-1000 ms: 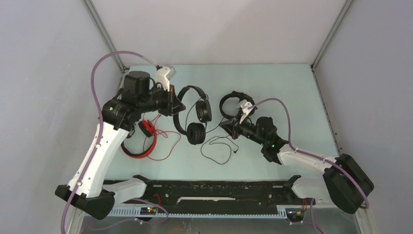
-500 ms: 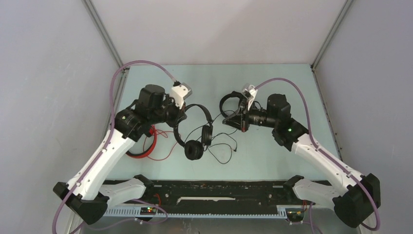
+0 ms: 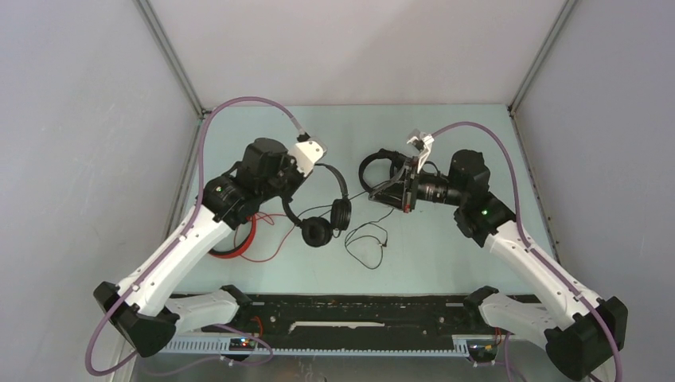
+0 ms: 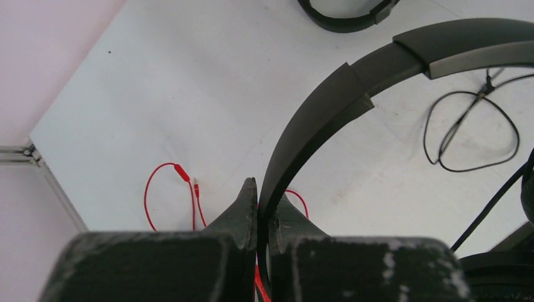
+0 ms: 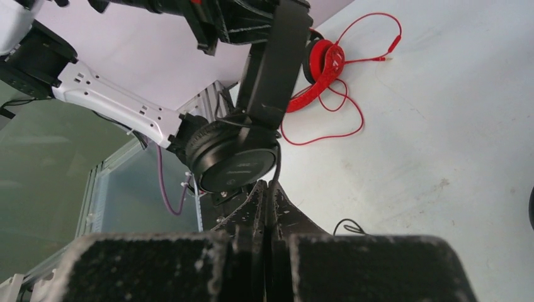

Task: Wrap the headphones
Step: Wrap the headphones cable around the headphones.

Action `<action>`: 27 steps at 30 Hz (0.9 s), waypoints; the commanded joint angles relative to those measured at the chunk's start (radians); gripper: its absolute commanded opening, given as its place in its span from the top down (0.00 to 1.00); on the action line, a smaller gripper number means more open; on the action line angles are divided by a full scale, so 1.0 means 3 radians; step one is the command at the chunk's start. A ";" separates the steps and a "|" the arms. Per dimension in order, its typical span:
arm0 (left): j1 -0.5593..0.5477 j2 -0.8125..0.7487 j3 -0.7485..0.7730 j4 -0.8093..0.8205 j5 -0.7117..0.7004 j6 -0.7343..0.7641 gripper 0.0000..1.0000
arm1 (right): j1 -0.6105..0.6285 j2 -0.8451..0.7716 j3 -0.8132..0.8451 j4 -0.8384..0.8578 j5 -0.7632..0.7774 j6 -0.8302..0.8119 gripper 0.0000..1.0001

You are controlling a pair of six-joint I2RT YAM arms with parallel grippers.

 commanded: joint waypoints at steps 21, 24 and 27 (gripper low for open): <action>-0.0115 -0.0066 -0.0070 0.0298 -0.0264 -0.0215 1.00 | -0.0372 0.0252 0.0365 0.0051 0.0596 0.0022 1.00; -0.0118 -0.0068 -0.0089 0.0281 -0.0204 -0.0193 1.00 | -0.0401 0.0284 0.0364 0.0044 0.0619 0.0060 1.00; -0.0116 -0.0048 -0.0151 0.0266 -0.0304 -0.0146 1.00 | -0.0406 0.0271 0.0363 0.0070 0.0624 0.0102 1.00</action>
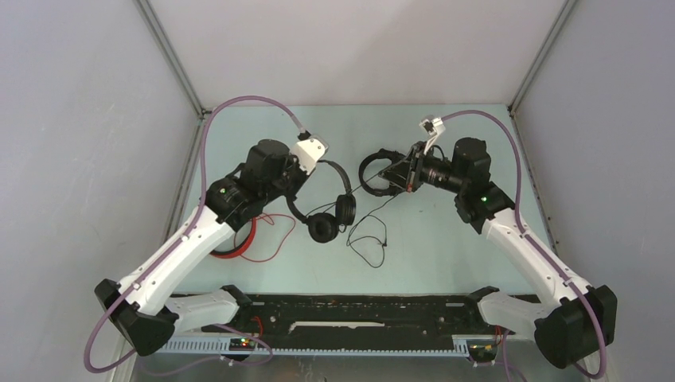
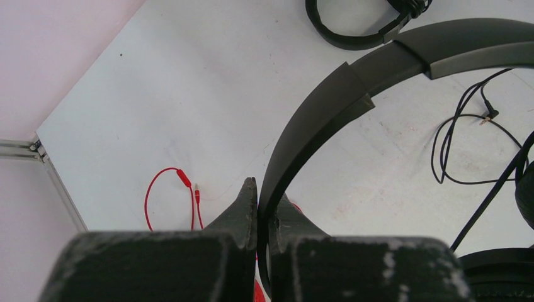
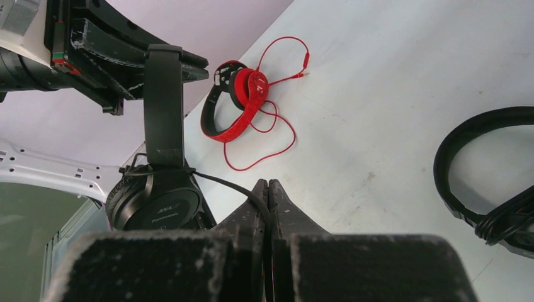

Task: Wrap the headphones
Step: Wrap the headphones cable around the headphones.

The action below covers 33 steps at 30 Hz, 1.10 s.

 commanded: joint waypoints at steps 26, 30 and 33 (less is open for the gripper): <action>0.0064 0.0666 0.0458 -0.0311 -0.0993 -0.1397 1.00 | 0.1318 0.0561 0.0399 0.0505 0.0111 0.0620 0.80; 0.0237 0.0609 0.0457 -0.0196 -0.0644 -0.1860 1.00 | 0.1475 0.0640 0.0393 0.0476 0.0271 0.0480 0.77; 0.0425 0.0482 0.0319 0.0040 -0.0279 -0.2170 1.00 | 0.1628 0.0678 0.0394 0.0433 0.0538 0.0179 0.76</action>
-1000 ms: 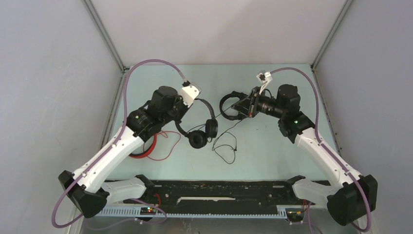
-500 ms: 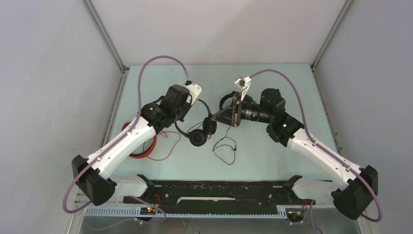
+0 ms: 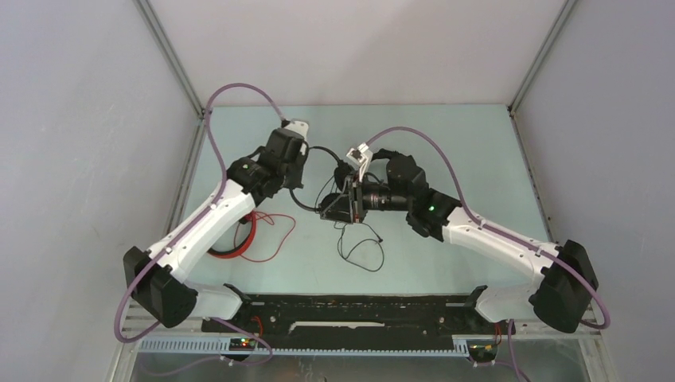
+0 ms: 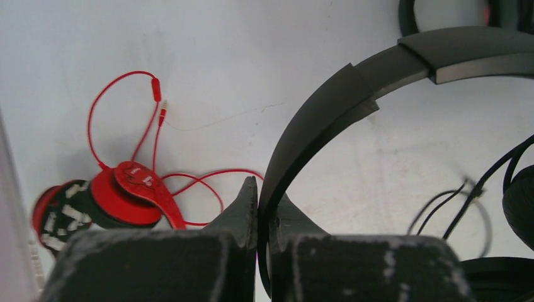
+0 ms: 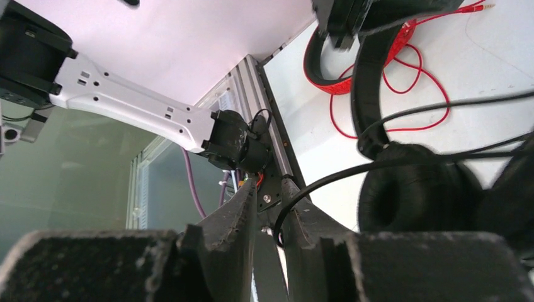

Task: Wrap the headphones
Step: Wrap the headphones cable around the headphones.

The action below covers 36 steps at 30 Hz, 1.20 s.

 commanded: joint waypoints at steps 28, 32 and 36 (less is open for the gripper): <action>0.0362 -0.0903 -0.0014 0.0814 0.1030 -0.1453 1.00 | 0.0819 0.0413 -0.1403 0.2748 0.1584 -0.2222 0.68; 0.0362 -0.0935 0.0011 0.0799 0.1083 -0.1481 1.00 | 0.0767 0.0675 -0.1419 0.2933 0.1682 -0.2145 0.64; 0.0362 -0.0948 0.0037 0.0777 0.1149 -0.1516 1.00 | 0.0712 0.0875 -0.1459 0.3173 0.1654 -0.2093 0.62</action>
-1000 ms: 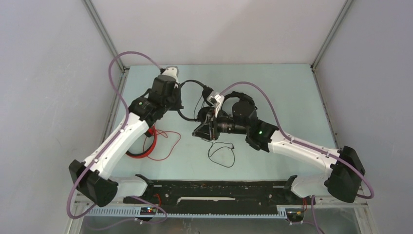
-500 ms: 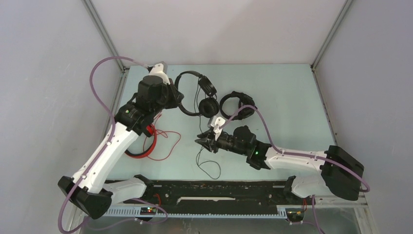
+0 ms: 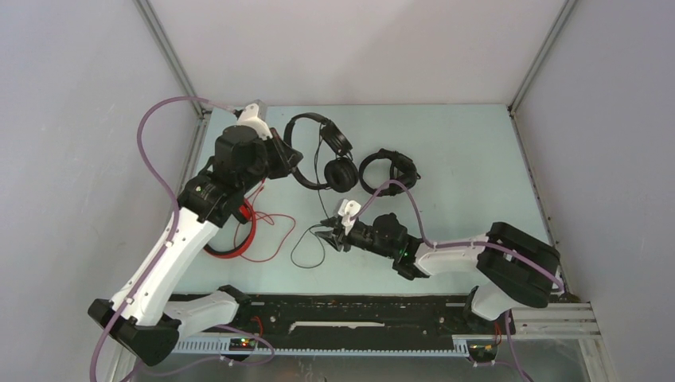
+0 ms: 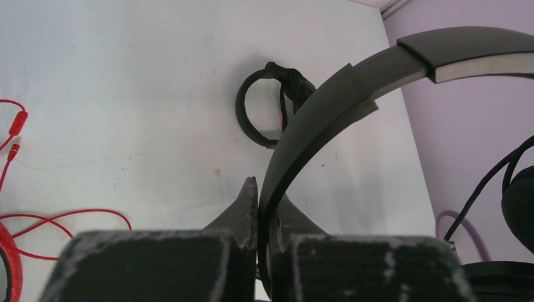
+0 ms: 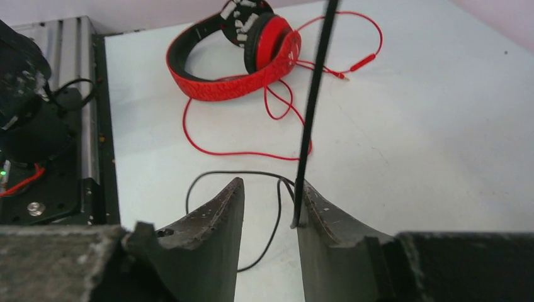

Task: Wrap the headphones
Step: Wrap the headphones cable around the headphones.

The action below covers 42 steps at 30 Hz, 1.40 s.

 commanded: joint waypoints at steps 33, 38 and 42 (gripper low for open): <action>0.0713 -0.0056 0.0835 -0.0159 0.0164 0.0177 1.00 | -0.0744 0.0059 -0.0552 -0.0119 0.0755 0.0963 1.00; 0.0732 -0.0022 0.0885 -0.0140 0.0352 0.0188 1.00 | -0.0831 -0.0088 -0.0553 -0.0349 0.0710 0.1015 1.00; 0.0742 0.0004 0.0895 -0.0133 0.0381 0.0188 1.00 | -0.0851 -0.0153 -0.0472 -0.0901 0.1444 0.1322 1.00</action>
